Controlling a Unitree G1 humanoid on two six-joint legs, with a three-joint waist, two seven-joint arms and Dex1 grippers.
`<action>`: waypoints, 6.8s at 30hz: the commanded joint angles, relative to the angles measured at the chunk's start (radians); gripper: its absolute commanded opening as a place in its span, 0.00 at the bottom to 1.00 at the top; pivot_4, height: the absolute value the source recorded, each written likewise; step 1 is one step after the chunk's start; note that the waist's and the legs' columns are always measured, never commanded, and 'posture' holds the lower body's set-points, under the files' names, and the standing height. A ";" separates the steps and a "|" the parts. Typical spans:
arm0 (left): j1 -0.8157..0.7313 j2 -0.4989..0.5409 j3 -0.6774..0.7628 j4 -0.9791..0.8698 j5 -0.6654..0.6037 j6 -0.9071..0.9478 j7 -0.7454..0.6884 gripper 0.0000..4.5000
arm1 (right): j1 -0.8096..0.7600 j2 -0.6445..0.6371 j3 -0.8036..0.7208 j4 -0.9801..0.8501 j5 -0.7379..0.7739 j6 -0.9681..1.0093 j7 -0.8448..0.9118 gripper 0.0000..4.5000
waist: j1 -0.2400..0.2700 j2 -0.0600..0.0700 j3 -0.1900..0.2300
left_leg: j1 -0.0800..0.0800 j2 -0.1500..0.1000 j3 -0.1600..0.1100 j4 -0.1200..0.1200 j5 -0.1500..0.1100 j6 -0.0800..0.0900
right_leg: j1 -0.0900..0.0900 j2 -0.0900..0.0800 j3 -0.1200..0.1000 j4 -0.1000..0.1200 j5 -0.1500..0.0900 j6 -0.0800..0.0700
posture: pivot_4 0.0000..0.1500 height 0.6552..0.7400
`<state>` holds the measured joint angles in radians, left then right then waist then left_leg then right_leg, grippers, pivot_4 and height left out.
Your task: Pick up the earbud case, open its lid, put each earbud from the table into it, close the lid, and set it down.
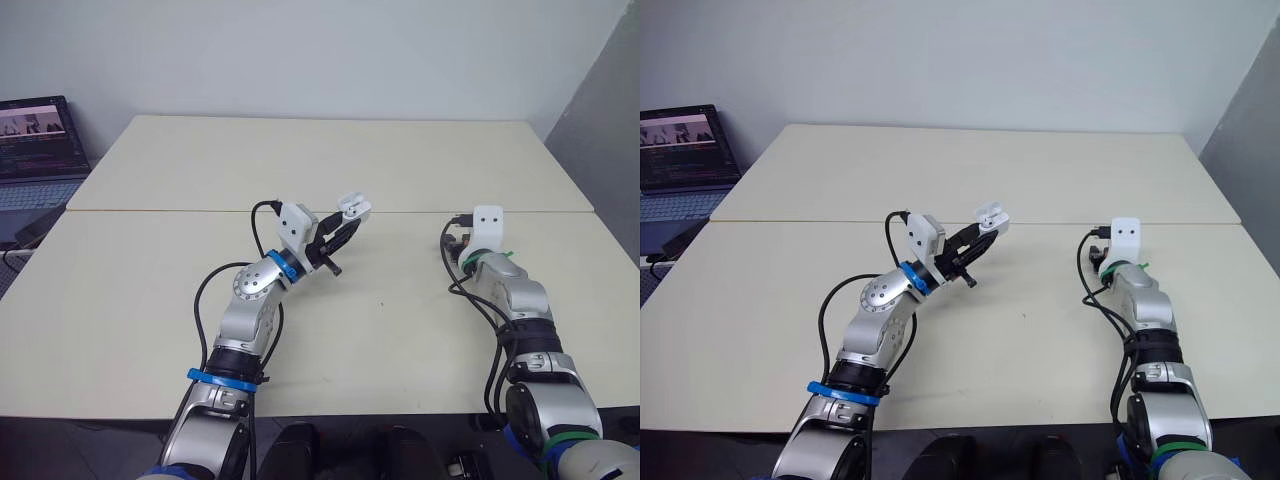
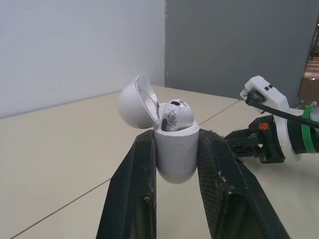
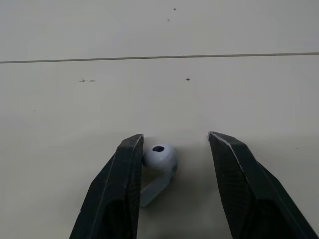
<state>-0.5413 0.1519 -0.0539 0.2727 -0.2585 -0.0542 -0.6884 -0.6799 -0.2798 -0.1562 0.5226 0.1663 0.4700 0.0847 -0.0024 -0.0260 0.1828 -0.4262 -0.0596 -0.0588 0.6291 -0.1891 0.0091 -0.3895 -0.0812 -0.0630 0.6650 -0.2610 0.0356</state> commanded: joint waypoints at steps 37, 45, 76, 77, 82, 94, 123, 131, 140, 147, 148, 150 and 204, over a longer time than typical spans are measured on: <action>0.075 -0.009 -0.013 -0.121 -0.002 0.000 0.025 0.17 | 0.710 -0.819 0.060 -0.664 0.043 -0.154 0.972 0.09 | 0.010 0.006 0.001 | 0.000 0.001 0.001 0.001 -0.001 0.002 | 0.002 -0.004 -0.001 -0.003 -0.003 0.005 | 1.00 1.00; 0.066 0.001 -0.012 -0.110 -0.004 -0.001 0.021 0.17 | 0.766 -0.925 0.073 -0.570 -0.005 -0.146 1.039 0.09 | 0.025 0.006 0.001 | 0.001 0.001 0.001 0.002 -0.001 0.002 | 0.003 -0.005 -0.001 -0.003 -0.003 0.005 | 1.00 1.00; 0.084 -0.002 -0.014 -0.134 -0.005 0.023 0.038 0.17 | 0.675 -0.945 0.176 -0.517 -0.092 -0.171 1.122 0.54 | 0.027 0.003 0.001 | 0.001 0.000 0.000 0.002 -0.001 0.002 | 0.005 -0.005 -0.002 -0.005 -0.003 0.005 | 1.00 1.00; 0.085 -0.001 -0.014 -0.136 -0.005 0.024 0.039 0.17 | 0.669 -0.948 0.184 -0.508 -0.103 -0.187 1.128 0.50 | 0.026 0.003 0.000 | 0.001 0.001 0.000 0.002 -0.001 0.002 | 0.005 -0.005 -0.002 -0.005 -0.003 0.005 | 1.00 1.00; 0.090 0.002 -0.014 -0.144 -0.006 0.026 0.044 0.17 | 0.643 -0.952 0.201 -0.463 -0.122 -0.228 1.148 0.12 | 0.026 0.001 -0.001 | 0.001 0.001 0.000 0.003 -0.001 0.001 | 0.005 -0.005 -0.001 -0.005 -0.003 0.005 | 1.00 1.00; 0.083 0.000 -0.021 -0.144 -0.009 0.028 0.033 0.17 | 0.510 -0.839 0.131 -0.650 0.030 0.044 1.096 0.01 | 0.026 0.001 0.000 | 0.001 0.001 0.000 0.002 -0.001 0.001 | 0.004 -0.006 -0.001 -0.004 -0.002 0.004 | 1.00 1.00; 0.104 -0.013 -0.026 -0.142 -0.005 0.019 0.018 0.17 | 0.813 -0.896 -0.109 -0.707 0.090 0.365 0.960 0.69 | 0.031 0.002 0.000 | -0.001 0.000 0.000 0.003 -0.001 0.002 | 0.003 -0.006 -0.002 -0.005 -0.002 0.004 | 1.00 1.00; 0.106 -0.005 -0.026 -0.152 -0.007 0.028 0.020 0.17 | 0.821 -0.908 -0.079 -0.673 0.080 0.346 0.960 0.69 | 0.029 0.002 0.000 | -0.001 0.000 0.000 0.003 -0.001 0.002 | 0.003 -0.006 -0.002 -0.005 -0.002 0.004 | 1.00 1.00; 0.106 0.000 -0.026 -0.158 -0.008 0.033 0.023 0.17 | 0.792 -0.881 -0.049 -0.648 0.084 0.342 0.928 0.69 | 0.029 0.002 0.000 | -0.001 0.000 0.000 0.003 -0.001 0.002 | 0.003 -0.006 -0.002 -0.005 -0.002 0.004 | 1.00 1.00; 0.107 0.004 -0.025 -0.162 -0.007 0.036 0.022 0.17 | 0.793 -0.878 -0.039 -0.643 0.086 0.333 0.931 0.23 | 0.029 0.002 -0.001 | -0.001 0.000 0.000 0.003 -0.001 0.002 | 0.003 -0.006 -0.002 -0.005 -0.002 0.004 | 1.00 1.00; 0.107 0.004 -0.025 -0.162 -0.007 0.036 0.021 0.17 | 0.796 -0.878 -0.040 -0.646 0.088 0.332 0.932 0.15 | 0.028 0.002 -0.001 | -0.001 0.000 0.000 0.003 -0.001 0.002 | 0.003 -0.006 -0.002 -0.005 -0.002 0.004 | 1.00 1.00; 0.107 0.004 -0.024 -0.163 -0.007 0.036 0.022 0.17 | 0.800 -0.879 -0.043 -0.648 0.090 0.332 0.934 0.09 | 0.029 0.002 -0.001 | -0.001 0.000 0.000 0.003 -0.001 0.002 | 0.003 -0.006 -0.002 -0.005 -0.002 0.005 | 1.00 1.00; 0.033 -0.049 -0.030 -0.148 -0.040 0.032 -0.042 0.17 | 0.211 0.000 0.200 -0.832 0.128 -0.002 0.329 0.09 | 0.018 0.002 -0.001 | -0.001 -0.001 -0.002 0.002 -0.001 0.001 | 0.000 0.000 -0.001 -0.001 0.000 0.000 | 1.00 1.00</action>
<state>-0.5025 0.1083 -0.0947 0.1624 -0.2744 -0.0082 -0.7322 -0.4775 -0.2680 0.0430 -0.2972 0.3041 0.4969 0.4040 0.0159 -0.0235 0.1821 -0.4268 -0.0601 -0.0605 0.6306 -0.1900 0.0105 -0.3894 -0.0813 -0.0642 0.6643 -0.2608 0.0359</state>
